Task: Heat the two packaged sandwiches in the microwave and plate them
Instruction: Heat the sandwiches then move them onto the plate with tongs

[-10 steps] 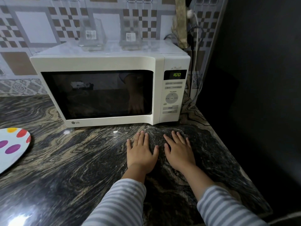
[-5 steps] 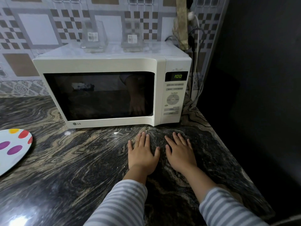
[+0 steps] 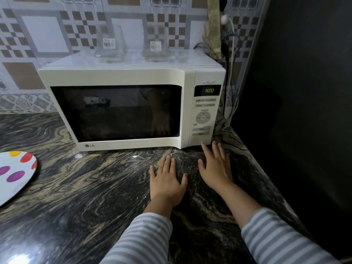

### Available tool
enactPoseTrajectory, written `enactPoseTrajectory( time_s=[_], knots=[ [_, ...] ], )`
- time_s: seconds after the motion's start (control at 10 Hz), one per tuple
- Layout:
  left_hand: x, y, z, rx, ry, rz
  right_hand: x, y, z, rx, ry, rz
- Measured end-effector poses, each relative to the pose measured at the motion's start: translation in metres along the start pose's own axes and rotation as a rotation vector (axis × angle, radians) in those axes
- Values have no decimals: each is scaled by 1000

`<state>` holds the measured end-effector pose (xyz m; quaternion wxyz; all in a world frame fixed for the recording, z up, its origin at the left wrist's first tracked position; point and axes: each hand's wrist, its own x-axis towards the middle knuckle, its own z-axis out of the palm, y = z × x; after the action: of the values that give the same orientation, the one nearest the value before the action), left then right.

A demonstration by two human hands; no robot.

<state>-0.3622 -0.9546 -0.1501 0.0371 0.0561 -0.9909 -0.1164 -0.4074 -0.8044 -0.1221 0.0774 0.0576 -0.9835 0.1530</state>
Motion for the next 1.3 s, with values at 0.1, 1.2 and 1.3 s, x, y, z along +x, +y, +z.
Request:
enactPoseTrajectory(
  time_s=[0.1, 1.2, 1.3],
  knots=[
    [0, -1, 0, -1, 5, 1, 14, -3, -9, -30, 22, 16],
    [27, 15, -79, -23, 414, 82, 41, -37, -100, 79, 500, -183],
    [48, 22, -125, -22, 630, 142, 59, -48, -133, 48, 573, -257]
  ],
)
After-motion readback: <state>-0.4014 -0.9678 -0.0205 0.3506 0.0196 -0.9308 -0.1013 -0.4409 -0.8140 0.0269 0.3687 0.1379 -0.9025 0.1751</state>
